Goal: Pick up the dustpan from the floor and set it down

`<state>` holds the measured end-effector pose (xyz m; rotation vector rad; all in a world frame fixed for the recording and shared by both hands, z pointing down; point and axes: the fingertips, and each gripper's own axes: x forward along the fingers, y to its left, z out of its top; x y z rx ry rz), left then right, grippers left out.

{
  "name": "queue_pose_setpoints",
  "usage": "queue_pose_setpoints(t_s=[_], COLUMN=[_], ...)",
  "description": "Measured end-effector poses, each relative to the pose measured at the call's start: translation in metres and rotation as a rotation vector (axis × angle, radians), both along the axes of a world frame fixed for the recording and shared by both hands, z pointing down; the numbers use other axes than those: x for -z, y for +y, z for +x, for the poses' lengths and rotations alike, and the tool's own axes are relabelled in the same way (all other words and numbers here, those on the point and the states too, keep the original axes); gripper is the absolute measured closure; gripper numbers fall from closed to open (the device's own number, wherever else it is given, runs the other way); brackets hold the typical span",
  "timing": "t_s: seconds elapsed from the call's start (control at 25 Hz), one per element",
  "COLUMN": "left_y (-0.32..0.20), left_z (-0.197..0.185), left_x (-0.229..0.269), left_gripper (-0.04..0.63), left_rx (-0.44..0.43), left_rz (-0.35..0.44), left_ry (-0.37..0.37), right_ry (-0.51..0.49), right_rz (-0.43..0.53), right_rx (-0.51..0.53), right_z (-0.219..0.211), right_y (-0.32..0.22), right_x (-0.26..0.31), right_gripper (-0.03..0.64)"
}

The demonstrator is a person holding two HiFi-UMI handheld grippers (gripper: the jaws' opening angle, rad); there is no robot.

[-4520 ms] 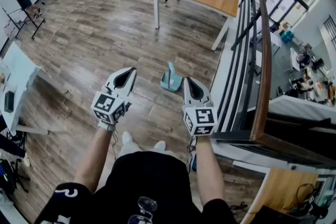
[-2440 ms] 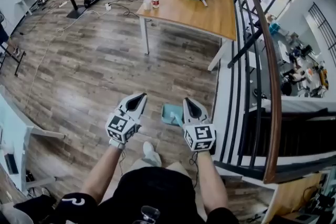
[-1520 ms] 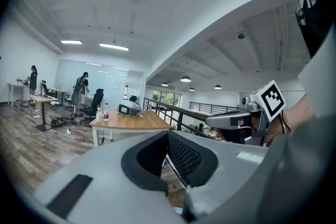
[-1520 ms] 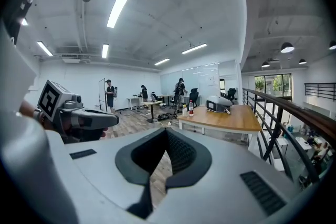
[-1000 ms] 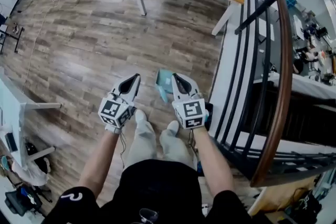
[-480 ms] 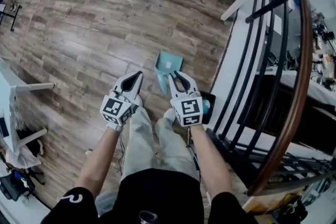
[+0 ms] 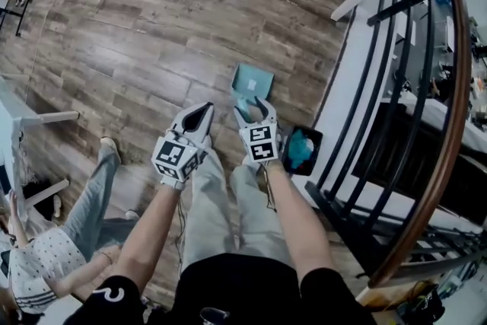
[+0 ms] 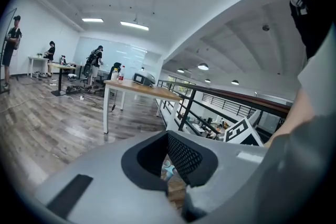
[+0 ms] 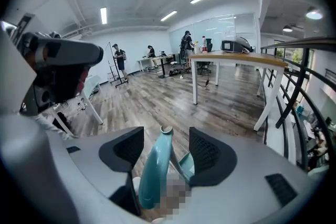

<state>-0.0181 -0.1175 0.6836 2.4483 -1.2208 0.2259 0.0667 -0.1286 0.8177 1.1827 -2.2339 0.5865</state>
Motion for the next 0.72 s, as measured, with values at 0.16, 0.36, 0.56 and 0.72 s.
queue_pose_setpoints(t_s=[0.16, 0.36, 0.56, 0.72], left_y=[-0.001, 0.000, 0.003, 0.004], left_z=[-0.003, -0.002, -0.003, -0.005], left_x=[-0.018, -0.038, -0.044, -0.044], left_gripper=[0.598, 0.598, 0.598, 0.598], left_rx=[0.003, -0.019, -0.021, -0.021], left_rz=[-0.016, -0.042, -0.055, -0.058], left_ry=[-0.002, -0.020, -0.015, -0.013], right_ry=[0.024, 0.065, 0.125, 0.137], right_rz=[-0.038, -0.062, -0.076, -0.067], right_rx=[-0.012, -0.020, -0.033, -0.080], right_z=[-0.009, -0.015, -0.013, -0.006], right_y=[-0.003, -0.004, -0.001, -0.006], right_x=[-0.033, -0.059, -0.070, -0.069], right_gripper=[0.354, 0.357, 0.439, 0.509])
